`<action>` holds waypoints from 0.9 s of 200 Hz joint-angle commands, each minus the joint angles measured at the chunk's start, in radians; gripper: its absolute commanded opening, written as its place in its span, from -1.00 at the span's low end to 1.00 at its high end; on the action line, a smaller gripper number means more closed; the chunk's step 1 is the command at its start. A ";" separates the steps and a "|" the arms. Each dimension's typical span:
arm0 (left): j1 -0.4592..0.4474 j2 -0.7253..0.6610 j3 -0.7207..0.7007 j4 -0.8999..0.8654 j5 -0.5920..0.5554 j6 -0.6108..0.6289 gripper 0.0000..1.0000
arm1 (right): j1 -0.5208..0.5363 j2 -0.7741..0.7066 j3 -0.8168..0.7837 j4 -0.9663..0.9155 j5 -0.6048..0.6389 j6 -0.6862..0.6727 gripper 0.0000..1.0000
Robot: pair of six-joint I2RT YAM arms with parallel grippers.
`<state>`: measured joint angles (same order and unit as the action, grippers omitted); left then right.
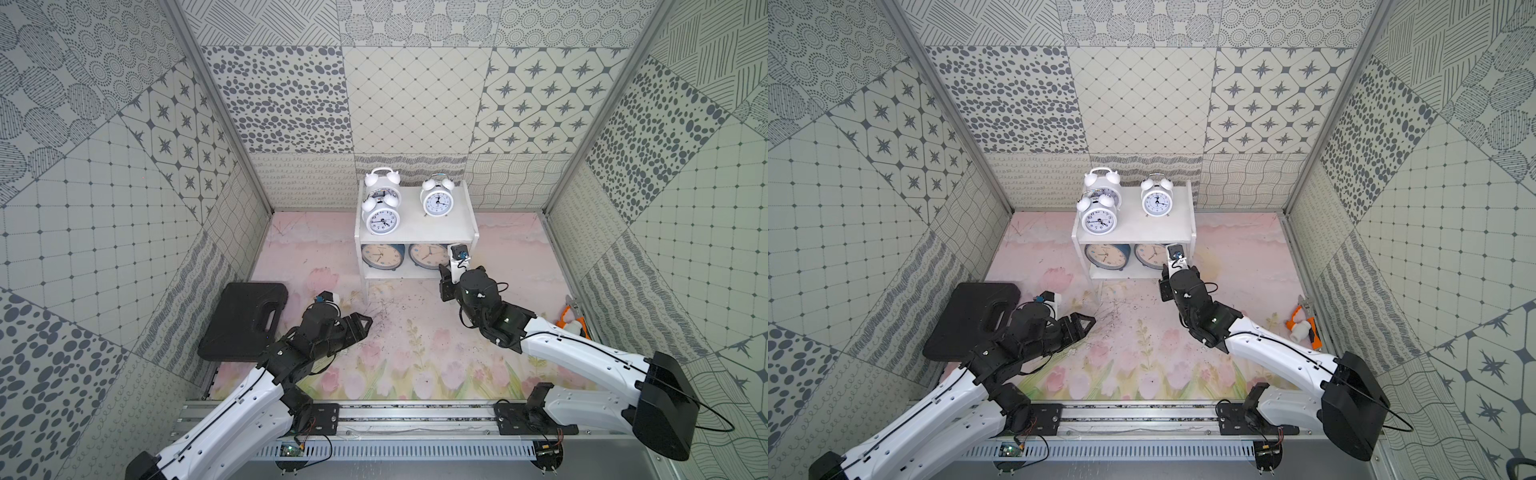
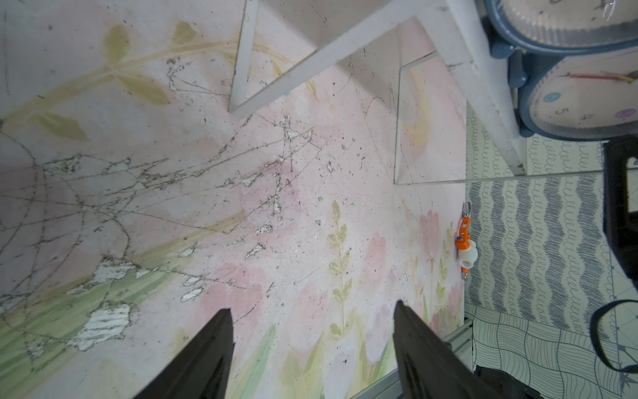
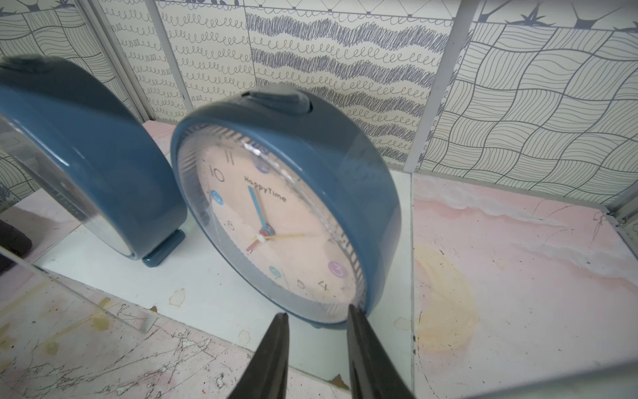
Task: Place the alarm clocks on the shelf by style
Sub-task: Place the alarm on the shelf.
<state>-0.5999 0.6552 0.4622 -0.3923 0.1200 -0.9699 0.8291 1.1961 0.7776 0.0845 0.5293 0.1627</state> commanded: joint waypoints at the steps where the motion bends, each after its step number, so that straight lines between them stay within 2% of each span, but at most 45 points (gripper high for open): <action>1: 0.015 -0.011 -0.009 -0.014 0.001 0.012 0.53 | -0.007 -0.003 0.020 0.047 0.023 0.017 -0.33; 180: 0.035 0.052 0.031 0.006 0.016 0.021 0.52 | -0.020 -0.078 -0.005 -0.003 -0.033 0.021 -0.25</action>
<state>-0.5846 0.6975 0.4717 -0.3923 0.1246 -0.9691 0.8101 1.1744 0.7769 0.0841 0.5159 0.1730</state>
